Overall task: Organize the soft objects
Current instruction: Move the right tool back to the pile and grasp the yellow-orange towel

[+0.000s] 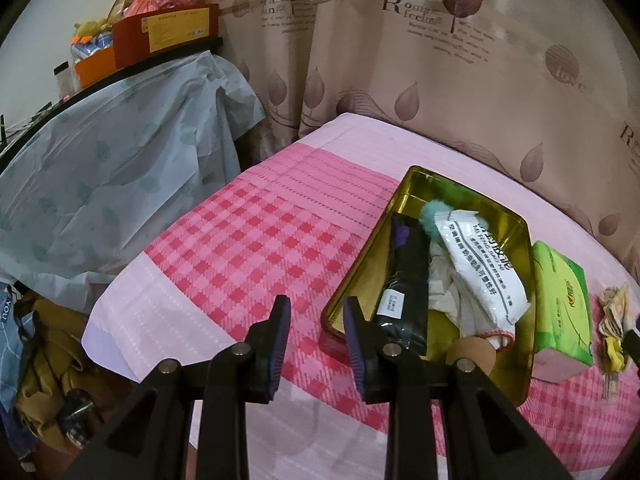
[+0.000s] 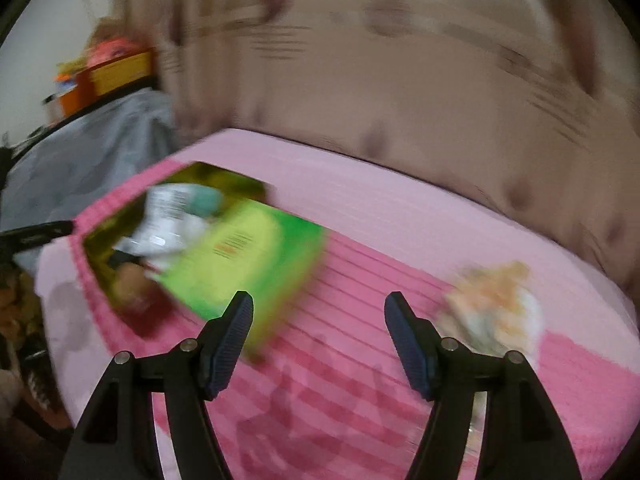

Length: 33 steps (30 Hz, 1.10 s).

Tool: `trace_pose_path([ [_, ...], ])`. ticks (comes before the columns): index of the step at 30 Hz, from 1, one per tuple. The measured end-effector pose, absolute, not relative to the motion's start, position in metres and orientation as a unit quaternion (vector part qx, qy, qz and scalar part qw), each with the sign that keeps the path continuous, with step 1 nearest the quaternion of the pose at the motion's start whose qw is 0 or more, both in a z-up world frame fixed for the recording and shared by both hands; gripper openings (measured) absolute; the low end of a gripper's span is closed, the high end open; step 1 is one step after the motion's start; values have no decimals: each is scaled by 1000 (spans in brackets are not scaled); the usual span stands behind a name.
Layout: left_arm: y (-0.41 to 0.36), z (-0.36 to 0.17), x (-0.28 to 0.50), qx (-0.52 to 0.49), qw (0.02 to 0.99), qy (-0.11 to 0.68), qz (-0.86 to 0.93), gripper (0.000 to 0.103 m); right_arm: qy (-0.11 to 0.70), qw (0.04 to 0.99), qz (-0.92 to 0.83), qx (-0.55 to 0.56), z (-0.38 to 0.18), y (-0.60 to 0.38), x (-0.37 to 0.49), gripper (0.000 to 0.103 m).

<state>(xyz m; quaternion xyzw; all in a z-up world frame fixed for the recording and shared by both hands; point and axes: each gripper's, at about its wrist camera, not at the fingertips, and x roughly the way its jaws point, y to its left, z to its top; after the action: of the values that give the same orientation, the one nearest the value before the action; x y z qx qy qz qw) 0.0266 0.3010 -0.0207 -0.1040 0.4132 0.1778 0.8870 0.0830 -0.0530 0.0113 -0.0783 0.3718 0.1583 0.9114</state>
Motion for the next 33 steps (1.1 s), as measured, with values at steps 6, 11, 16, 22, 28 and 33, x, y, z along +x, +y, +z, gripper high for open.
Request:
trace_pose_path([
  [6, 289, -19, 27, -88, 892, 411, 165, 28, 389, 917, 77, -53, -2, -141, 84, 66],
  [11, 272, -16, 28, -64, 899, 409, 144, 28, 387, 919, 55, -39, -5, -175, 90, 66],
  [16, 251, -12, 29, -62, 901, 413, 115, 28, 384, 919, 76, -40, -9, -171, 110, 66],
  [22, 212, -7, 31, -46, 905, 417, 74, 28, 386, 915, 94, -65, -18, -151, 143, 66],
  [28, 177, -5, 42, -28, 906, 420, 32, 29, 405, 905, 94, -92, -34, -140, 174, 69],
  [33, 156, -9, 51, -20, 903, 429, 9, 29, 418, 896, 84, -122, -52, -132, 185, 70],
])
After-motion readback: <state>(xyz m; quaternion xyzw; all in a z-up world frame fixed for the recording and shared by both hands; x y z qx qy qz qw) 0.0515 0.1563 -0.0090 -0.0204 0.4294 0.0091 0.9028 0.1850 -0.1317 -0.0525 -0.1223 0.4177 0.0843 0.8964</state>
